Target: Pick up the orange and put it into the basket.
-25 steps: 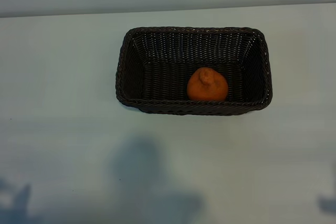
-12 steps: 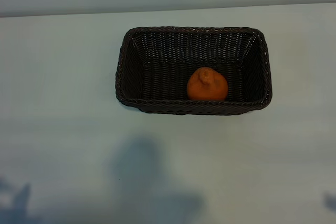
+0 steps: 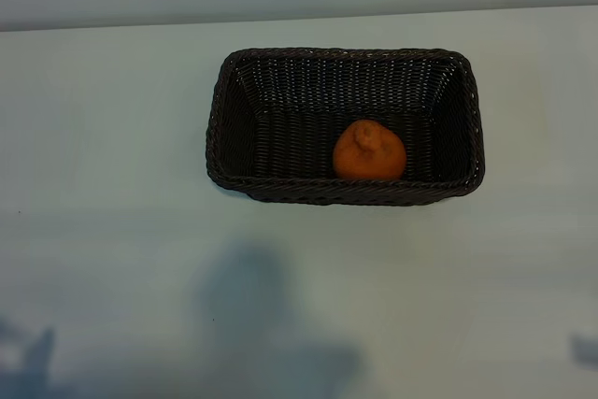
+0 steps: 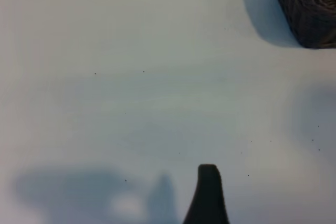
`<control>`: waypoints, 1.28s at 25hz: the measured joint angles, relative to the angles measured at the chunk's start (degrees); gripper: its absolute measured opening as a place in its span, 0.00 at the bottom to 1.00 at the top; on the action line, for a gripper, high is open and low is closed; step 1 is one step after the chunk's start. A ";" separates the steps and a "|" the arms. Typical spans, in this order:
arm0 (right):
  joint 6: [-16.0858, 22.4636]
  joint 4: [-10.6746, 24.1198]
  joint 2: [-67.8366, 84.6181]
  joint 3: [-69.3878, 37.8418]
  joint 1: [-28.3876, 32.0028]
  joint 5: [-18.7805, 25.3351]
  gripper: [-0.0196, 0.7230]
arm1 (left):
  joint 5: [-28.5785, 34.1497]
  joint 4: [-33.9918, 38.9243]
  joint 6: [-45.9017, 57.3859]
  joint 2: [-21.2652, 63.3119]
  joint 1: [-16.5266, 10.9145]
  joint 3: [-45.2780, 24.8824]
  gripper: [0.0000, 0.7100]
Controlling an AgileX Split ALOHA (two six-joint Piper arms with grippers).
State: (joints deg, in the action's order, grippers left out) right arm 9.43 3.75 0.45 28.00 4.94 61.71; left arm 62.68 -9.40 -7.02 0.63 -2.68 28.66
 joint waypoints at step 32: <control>-4.46 -1.81 0.00 0.00 0.00 -0.33 0.78 | 0.00 0.00 0.00 0.00 0.00 0.00 0.83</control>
State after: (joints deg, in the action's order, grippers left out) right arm 4.97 1.94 0.45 28.00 4.94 61.38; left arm 62.68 -9.40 -7.02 0.63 -2.68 28.66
